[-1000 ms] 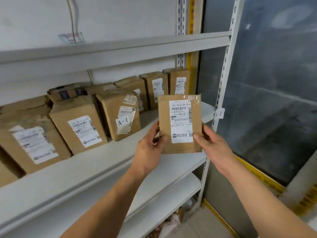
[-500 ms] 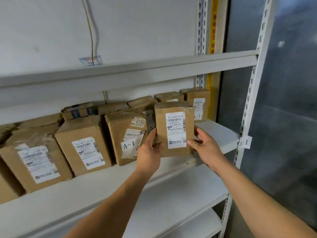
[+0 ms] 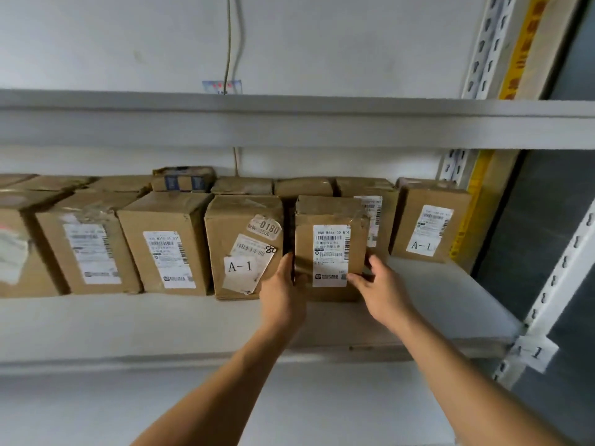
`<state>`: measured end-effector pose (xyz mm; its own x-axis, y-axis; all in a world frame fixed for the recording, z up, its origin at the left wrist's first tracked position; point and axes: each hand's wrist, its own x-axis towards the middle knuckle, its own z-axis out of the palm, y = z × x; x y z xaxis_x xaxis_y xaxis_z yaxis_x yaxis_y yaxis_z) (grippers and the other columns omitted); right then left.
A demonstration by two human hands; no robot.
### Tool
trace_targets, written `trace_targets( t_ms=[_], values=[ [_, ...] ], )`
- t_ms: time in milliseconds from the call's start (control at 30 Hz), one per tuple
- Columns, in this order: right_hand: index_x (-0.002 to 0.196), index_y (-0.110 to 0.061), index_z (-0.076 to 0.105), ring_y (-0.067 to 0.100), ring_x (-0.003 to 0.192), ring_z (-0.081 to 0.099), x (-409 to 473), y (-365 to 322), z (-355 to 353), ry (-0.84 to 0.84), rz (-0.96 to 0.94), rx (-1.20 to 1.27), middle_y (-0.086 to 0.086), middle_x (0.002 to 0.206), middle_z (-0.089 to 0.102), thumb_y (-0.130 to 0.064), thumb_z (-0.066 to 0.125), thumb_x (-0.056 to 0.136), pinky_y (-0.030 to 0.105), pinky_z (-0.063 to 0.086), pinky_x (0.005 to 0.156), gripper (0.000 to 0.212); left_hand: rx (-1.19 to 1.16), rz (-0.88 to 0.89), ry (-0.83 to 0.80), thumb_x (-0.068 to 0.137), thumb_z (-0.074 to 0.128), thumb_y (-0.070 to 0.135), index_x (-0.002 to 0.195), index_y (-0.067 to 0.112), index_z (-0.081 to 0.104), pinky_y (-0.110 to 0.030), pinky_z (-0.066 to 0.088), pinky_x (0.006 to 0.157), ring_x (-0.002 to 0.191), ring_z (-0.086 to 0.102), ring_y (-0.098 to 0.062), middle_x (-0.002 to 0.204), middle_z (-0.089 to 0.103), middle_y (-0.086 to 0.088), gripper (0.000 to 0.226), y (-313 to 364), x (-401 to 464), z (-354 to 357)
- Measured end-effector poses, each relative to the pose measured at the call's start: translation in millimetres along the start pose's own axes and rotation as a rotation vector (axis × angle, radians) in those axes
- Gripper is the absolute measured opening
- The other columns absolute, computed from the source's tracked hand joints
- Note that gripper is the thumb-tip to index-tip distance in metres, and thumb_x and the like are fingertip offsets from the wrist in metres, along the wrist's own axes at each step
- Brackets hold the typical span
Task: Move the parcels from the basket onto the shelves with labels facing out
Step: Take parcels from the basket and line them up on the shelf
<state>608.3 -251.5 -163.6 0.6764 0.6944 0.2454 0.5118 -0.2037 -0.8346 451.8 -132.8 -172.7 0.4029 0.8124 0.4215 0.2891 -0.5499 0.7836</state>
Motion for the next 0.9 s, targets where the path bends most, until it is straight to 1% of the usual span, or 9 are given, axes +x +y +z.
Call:
trace_targets(
  t_ms=[167,267,400,500,600,700,767,833,900],
  values=[
    [0.143,-0.014,0.053,0.007,0.119,0.055,10.9,2.6,9.9,-0.009,-0.018,0.059,-0.009,0.13,0.061,-0.02,0.073,0.1,0.022,0.042,0.096,0.048,0.047,0.002,0.055,0.1,0.06,0.012,0.124,0.024,0.065,-0.028,0.06,0.074,0.09,0.072,-0.015,0.105,0.076,0.007,0.027,0.0,0.3,-1.3],
    [0.137,-0.017,0.056,0.012,0.122,0.061,17.0,9.1,17.4,-0.012,-0.037,0.097,-0.006,0.134,0.066,-0.02,0.075,0.098,0.029,0.048,0.1,0.043,0.061,-0.007,0.081,0.099,0.06,0.009,0.122,0.024,0.065,-0.025,0.055,0.07,0.088,0.071,-0.017,0.104,0.076,0.005,0.028,-0.6,-0.5,-1.0],
    [0.133,-0.026,0.057,0.015,0.122,0.065,21.2,12.9,19.9,-0.022,-0.068,0.128,-0.007,0.131,0.069,-0.019,0.076,0.097,0.037,0.053,0.106,0.042,0.071,-0.028,0.085,0.1,0.057,0.009,0.125,0.026,0.061,-0.04,0.061,0.077,0.092,0.072,-0.024,0.106,0.078,0.001,0.031,-0.4,-1.8,2.0],
    [0.137,-0.015,0.057,0.016,0.123,0.066,20.2,13.4,19.7,-0.035,-0.067,0.152,-0.005,0.13,0.07,-0.012,0.075,0.097,0.034,0.052,0.107,0.044,0.085,-0.037,0.091,0.1,0.058,0.01,0.13,0.026,0.059,-0.037,0.058,0.073,0.092,0.072,-0.026,0.106,0.078,0.0,0.033,-2.1,-1.2,2.9],
    [0.141,-0.013,0.057,0.015,0.122,0.067,20.9,14.8,19.6,-0.029,-0.065,0.157,-0.004,0.131,0.071,-0.012,0.075,0.097,0.033,0.053,0.106,0.048,0.098,-0.029,0.092,0.101,0.058,0.012,0.133,0.026,0.058,-0.034,0.052,0.069,0.09,0.07,-0.025,0.107,0.077,0.0,0.035,-2.6,-0.2,2.5],
    [0.138,-0.016,0.057,0.009,0.117,0.067,21.5,14.1,18.0,-0.036,-0.061,0.157,-0.01,0.125,0.069,-0.017,0.076,0.097,0.022,0.053,0.1,0.044,0.117,-0.018,0.093,0.1,0.059,0.015,0.133,0.028,0.057,-0.041,0.06,0.075,0.092,0.072,-0.028,0.108,0.077,0.001,0.035,-3.2,0.5,3.3],
    [0.137,-0.02,0.058,0.008,0.116,0.069,21.3,15.9,17.5,-0.035,-0.06,0.16,-0.012,0.125,0.071,-0.02,0.076,0.097,0.031,0.055,0.105,0.044,0.127,-0.017,0.087,0.1,0.06,0.017,0.131,0.027,0.057,-0.045,0.061,0.075,0.092,0.072,-0.029,0.11,0.078,0.0,0.033,-3.3,0.4,3.3],
    [0.132,-0.026,0.059,0.006,0.115,0.07,19.7,16.7,17.7,-0.04,-0.049,0.162,-0.014,0.123,0.072,-0.021,0.077,0.096,0.034,0.055,0.106,0.04,0.111,-0.015,0.075,0.1,0.062,0.017,0.127,0.026,0.057,-0.042,0.059,0.071,0.091,0.072,-0.03,0.109,0.078,0.0,0.029,-3.3,-1.2,2.6],
    [0.126,-0.03,0.058,-0.007,0.107,0.068,18.9,15.4,17.6,-0.031,-0.03,0.155,-0.019,0.117,0.071,-0.02,0.077,0.096,0.025,0.056,0.101,0.037,0.087,-0.009,0.059,0.1,0.063,0.016,0.125,0.024,0.057,-0.036,0.05,0.065,0.09,0.071,-0.032,0.107,0.077,0.0,0.027,-2.7,-4.3,1.0]
  ],
)
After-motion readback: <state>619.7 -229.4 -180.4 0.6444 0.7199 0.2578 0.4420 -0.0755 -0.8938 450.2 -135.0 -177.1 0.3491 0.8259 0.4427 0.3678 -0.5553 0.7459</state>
